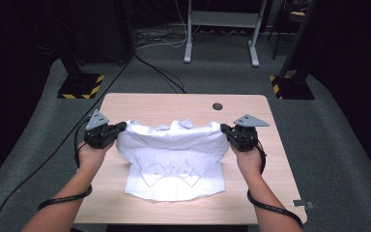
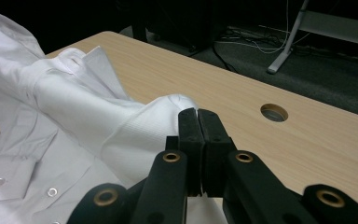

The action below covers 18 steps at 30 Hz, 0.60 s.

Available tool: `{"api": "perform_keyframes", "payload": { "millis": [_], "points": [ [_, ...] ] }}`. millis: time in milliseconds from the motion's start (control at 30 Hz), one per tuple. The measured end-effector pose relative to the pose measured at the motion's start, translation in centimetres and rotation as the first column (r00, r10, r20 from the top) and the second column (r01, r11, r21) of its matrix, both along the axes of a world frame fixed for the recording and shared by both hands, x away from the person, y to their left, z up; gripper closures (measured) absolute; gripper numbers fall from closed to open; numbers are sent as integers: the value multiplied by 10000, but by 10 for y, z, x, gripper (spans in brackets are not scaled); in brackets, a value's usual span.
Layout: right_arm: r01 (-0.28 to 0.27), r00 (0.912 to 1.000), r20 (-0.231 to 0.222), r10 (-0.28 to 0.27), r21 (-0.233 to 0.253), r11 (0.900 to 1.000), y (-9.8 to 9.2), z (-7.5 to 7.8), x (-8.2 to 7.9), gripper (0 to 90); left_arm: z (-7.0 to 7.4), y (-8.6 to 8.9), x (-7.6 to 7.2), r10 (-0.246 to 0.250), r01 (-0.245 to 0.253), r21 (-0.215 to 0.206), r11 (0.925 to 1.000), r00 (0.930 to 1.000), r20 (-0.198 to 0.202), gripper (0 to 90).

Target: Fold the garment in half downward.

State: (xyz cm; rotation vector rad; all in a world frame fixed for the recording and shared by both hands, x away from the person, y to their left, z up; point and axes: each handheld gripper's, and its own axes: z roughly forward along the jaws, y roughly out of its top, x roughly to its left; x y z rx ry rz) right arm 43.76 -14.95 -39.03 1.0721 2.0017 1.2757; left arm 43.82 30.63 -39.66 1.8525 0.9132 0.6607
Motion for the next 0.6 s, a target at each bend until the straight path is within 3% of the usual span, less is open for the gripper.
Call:
{"api": "perform_keyframes", "payload": {
  "millis": [600],
  "points": [
    [-278, 9996, 25, 277, 370, 9989, -6, -8, -19, 894, -8, 2, -16, -244, 244, -115, 9996, 9997, 14, 873]
  ]
}}
